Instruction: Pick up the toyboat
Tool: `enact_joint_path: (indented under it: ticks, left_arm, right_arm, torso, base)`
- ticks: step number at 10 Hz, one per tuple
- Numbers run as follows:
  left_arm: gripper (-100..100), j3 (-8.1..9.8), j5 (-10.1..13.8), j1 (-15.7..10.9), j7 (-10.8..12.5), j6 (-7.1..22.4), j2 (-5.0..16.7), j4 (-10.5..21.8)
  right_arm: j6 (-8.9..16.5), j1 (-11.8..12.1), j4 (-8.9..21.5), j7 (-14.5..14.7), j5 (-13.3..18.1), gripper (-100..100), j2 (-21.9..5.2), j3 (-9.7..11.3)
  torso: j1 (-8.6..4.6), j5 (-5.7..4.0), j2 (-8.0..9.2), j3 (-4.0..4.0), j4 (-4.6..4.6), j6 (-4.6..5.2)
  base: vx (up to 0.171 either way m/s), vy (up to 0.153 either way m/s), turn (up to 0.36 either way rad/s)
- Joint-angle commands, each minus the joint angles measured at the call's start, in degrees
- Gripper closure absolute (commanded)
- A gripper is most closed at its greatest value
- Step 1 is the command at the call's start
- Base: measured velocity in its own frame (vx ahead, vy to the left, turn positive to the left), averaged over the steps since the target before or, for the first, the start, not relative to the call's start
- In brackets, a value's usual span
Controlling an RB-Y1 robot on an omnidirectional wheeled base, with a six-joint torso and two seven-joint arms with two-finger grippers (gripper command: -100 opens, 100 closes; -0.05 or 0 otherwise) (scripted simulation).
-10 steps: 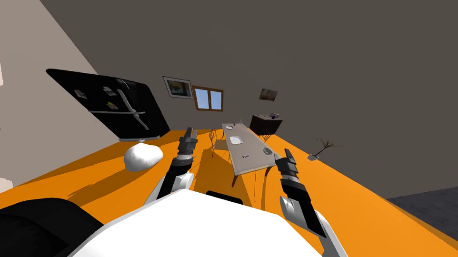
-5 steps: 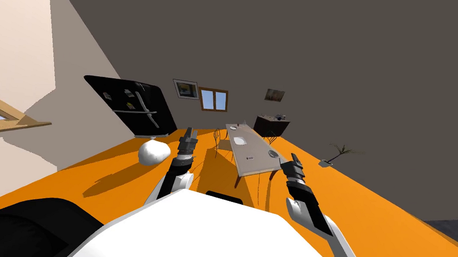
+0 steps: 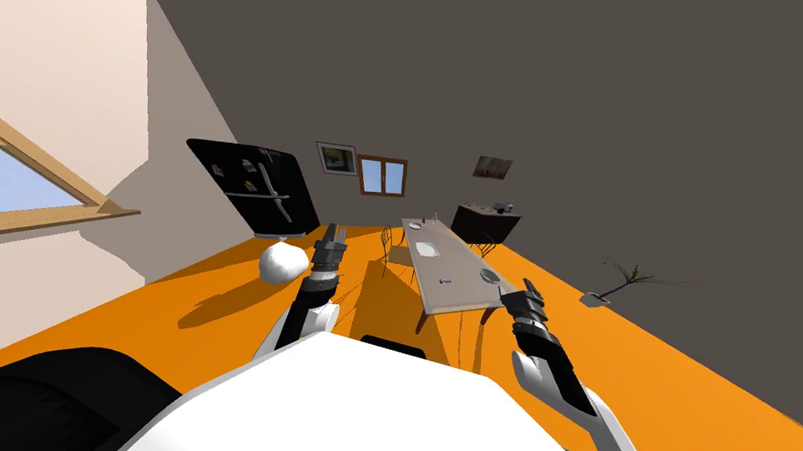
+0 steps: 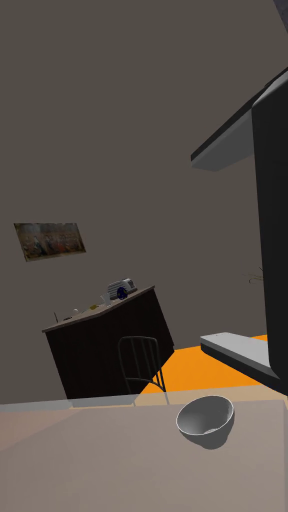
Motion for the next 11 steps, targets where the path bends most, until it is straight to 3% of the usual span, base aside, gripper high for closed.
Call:
enact_joint_path:
  ticks: [1,3,4,5,6,7,8,9,10,11]
  left_arm:
    - [0,0.0,0.0,0.0,0.0,0.0,0.0,0.0]
    - [0,0.0,0.0,0.0,0.0,0.0,0.0,0.0]
    - [0,0.0,0.0,0.0,0.0,0.0,0.0,0.0]
    - [0,0.0,0.0,0.0,0.0,0.0,0.0,0.0]
    - [0,0.0,0.0,0.0,0.0,0.0,0.0,0.0]
    - [0,0.0,0.0,0.0,0.0,0.0,0.0,0.0]
    - [0,0.0,0.0,0.0,0.0,0.0,0.0,0.0]
    - [0,0.0,0.0,0.0,0.0,0.0,0.0,0.0]
    - [0,0.0,0.0,0.01,0.0,0.0,0.0,0.0]
    - [0,0.0,0.0,0.01,0.0,0.0,0.0,0.0]
  right_arm:
    - [2.67,-1.05,2.86,-2.86,-1.2,-100,-0.87,-2.69]
    - [2.67,-1.05,2.9,-4.84,-1.2,-100,-0.87,-2.69]
    - [4.78,-1.68,5.32,-7.05,-2.16,-100,-1.19,-4.87]
    - [4.78,-1.68,5.32,-8.28,-2.16,-100,-1.19,-4.87]
    - [6.88,-2.32,7.76,-10.07,-3.19,-100,-1.45,-7.04]
    - [6.88,-2.32,7.84,-11.74,-3.19,-100,-1.45,-7.04]
    - [8.96,-2.97,10.03,-13.44,-4.26,-100,-1.66,-9.2]
    - [8.96,-2.97,10.46,-15.21,-4.26,-100,-1.66,-9.2]
    - [11.01,-3.62,12.03,-16.95,-5.38,-100,-1.81,-11.34]
    - [11.01,-3.62,13.15,-18.61,-5.38,-100,-1.81,-11.34]
  torso:
    - [0.0,0.0,0.0,0.0,0.0,0.0]
    - [-0.01,0.0,-0.06,-0.04,-0.01,0.0]
    - [-0.09,-0.01,-0.03,-0.02,-0.01,0.01]
    - [-0.04,-0.02,-0.09,-0.05,-0.02,-0.02]
    - [-0.04,0.0,-0.1,-0.06,-0.02,-0.01]
    - [0.02,-0.01,-0.13,-0.07,-0.03,-0.01]
    - [0.0,0.0,-0.13,-0.08,-0.03,-0.01]
    - [-0.01,0.0,-0.2,-0.11,-0.04,-0.02]
    - [-0.04,-0.01,-0.2,-0.12,-0.05,0.0]
    - [-0.02,-0.01,-0.26,-0.15,-0.05,-0.03]
  base:
    - [0.023,0.057,0.143]
    - [0.029,0.033,0.033]
    - [0.045,0.042,0.129]
    - [0.044,0.041,0.096]
    - [0.056,0.058,0.145]
    - [0.05,0.047,0.062]
    - [0.074,0.047,0.154]
    - [0.072,0.036,0.059]
    - [0.085,0.047,0.102]
    - [0.072,0.037,0.067]
